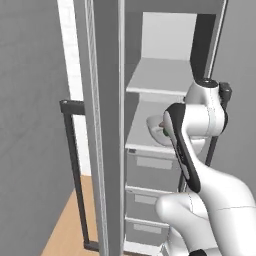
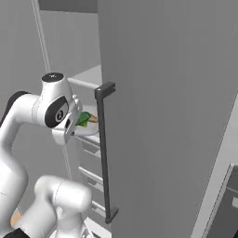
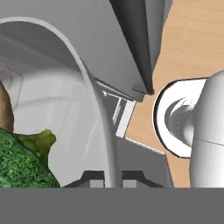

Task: Take the meat container that has the shrimp and place it on the second highest rack of the freezer. Then take the vegetable container that has the broccoli and sweet potato and place it on the highest rack of the freezer.

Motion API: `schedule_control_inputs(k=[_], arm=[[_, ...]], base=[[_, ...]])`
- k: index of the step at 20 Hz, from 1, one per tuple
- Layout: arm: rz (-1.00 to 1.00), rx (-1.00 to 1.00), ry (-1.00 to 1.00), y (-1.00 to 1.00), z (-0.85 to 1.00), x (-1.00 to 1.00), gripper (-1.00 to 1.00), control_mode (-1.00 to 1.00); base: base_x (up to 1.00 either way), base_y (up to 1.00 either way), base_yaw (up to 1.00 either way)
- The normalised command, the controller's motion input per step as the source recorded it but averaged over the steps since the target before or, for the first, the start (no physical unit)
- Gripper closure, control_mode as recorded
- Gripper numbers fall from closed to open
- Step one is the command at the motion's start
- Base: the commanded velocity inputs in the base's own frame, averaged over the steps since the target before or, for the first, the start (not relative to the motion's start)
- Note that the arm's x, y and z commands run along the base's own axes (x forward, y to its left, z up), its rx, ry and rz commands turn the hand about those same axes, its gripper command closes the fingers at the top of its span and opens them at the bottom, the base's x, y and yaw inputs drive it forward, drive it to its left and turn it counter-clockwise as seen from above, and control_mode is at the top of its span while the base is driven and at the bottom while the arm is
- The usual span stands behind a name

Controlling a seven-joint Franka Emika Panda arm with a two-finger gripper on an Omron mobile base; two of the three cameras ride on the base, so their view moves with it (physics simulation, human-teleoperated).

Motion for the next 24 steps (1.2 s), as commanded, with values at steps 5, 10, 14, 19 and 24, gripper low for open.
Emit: schedule_control_inputs(k=[5,10,14,19,24], arm=[[0.0,0.0,0.0,0.0,0.0,0.0,1.0,1.0],[0.0,0.0,0.0,0.0,0.0,0.0,1.0,1.0],[0.0,0.0,0.0,0.0,0.0,0.0,1.0,1.0],[0.0,0.0,0.0,0.0,0.0,0.0,1.0,1.0],[0.0,0.0,0.0,0.0,0.0,0.0,1.0,1.0]], base=[[0.13,0.39,-0.37],[0.04,0.32,-0.22],[0.0,0.23,-0.2],[0.05,0.3,-0.17],[0.03,0.54,-0.01]])
